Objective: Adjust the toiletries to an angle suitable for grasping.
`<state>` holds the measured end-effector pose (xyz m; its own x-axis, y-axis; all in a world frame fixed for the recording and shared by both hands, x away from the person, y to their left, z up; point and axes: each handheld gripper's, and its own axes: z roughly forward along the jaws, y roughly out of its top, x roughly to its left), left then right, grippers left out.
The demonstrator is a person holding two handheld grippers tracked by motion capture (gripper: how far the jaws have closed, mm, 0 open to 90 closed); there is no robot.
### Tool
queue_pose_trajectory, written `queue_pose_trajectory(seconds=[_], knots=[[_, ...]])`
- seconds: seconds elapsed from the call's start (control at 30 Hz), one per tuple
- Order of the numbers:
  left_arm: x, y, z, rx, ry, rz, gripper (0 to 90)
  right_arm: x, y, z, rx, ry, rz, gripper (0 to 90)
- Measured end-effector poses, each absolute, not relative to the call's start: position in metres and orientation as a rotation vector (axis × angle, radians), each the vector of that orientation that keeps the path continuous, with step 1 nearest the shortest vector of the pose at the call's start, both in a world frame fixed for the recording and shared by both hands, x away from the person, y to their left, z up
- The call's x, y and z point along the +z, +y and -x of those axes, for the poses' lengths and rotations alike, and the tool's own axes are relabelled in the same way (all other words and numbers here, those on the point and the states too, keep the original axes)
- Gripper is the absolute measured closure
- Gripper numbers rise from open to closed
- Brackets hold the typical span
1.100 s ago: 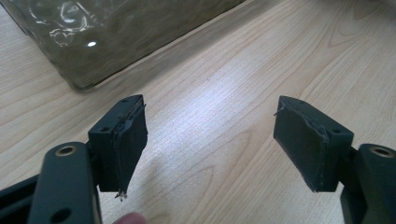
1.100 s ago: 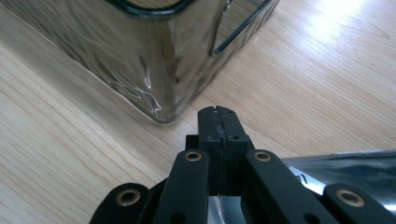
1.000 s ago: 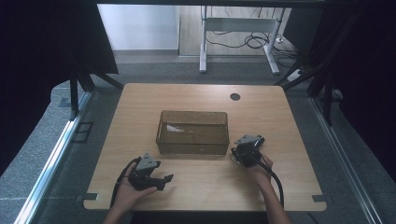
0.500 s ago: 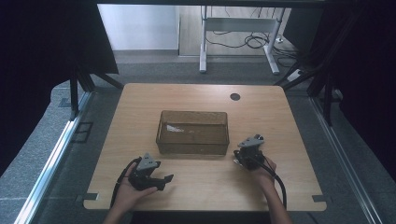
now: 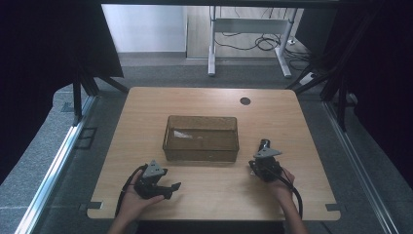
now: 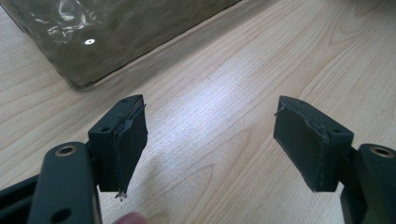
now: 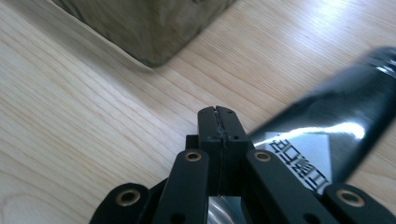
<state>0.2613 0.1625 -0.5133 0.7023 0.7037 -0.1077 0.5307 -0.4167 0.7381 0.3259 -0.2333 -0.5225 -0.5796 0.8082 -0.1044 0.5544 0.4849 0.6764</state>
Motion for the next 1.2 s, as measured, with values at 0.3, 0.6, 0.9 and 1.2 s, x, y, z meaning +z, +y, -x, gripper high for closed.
queue_pose_trajectory(seconds=[0.3, 0.6, 0.9, 1.2], knots=[[-0.513, 0.161, -0.261, 0.276, 0.937, -2.123, 26.2, -0.522, -0.254, -0.319, 0.841, 2.300, -1.171, 89.8], [-0.513, 0.161, -0.261, 0.273, 0.938, -2.123, 26.3, -0.520, -0.282, -0.314, 0.844, 2.244, -1.246, 89.7], [-0.513, 0.162, -0.262, 0.274, 0.941, -2.124, 26.3, -0.521, -0.301, -0.316, 0.853, 2.188, -1.301, 89.7], [-0.513, 0.162, -0.261, 0.279, 0.935, -2.124, 26.2, -0.517, -0.301, -0.313, 0.874, 2.188, -1.279, 88.6]])
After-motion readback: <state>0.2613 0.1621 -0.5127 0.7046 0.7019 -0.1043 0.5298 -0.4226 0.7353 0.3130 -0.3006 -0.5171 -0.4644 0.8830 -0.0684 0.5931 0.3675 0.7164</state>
